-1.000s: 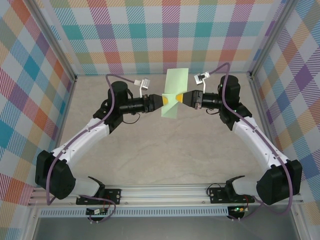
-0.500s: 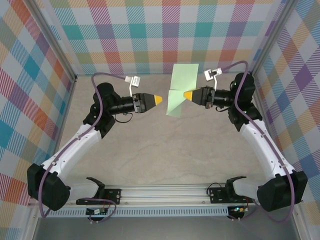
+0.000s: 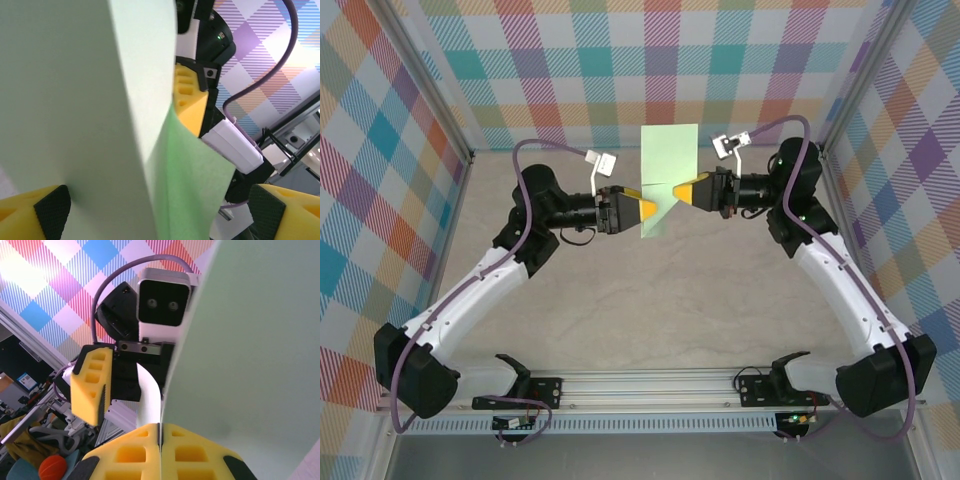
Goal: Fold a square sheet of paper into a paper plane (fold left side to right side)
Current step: Turn over the paper at the center of the table.
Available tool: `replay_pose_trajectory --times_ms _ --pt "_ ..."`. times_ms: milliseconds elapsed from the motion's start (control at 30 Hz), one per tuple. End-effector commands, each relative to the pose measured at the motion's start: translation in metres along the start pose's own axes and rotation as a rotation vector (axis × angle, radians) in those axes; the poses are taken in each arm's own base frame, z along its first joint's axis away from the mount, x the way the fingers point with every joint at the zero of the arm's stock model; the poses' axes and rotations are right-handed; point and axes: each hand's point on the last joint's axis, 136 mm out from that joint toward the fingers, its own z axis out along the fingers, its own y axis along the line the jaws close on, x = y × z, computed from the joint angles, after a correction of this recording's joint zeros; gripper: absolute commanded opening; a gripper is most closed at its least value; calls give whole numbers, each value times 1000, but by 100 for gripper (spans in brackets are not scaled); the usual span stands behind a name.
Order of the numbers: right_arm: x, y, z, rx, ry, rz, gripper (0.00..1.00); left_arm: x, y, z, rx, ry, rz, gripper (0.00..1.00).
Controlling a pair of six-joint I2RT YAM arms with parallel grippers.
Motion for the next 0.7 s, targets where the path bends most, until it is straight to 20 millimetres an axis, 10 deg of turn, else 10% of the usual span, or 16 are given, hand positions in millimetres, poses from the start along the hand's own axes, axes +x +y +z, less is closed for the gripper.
replay_pose_trajectory --times_ms 0,667 --pt "-8 11 3 -24 4 -66 4 -7 -19 5 58 3 76 87" --pt "-2 3 0 30 -7 -48 28 0 0 10 -16 19 55 28"
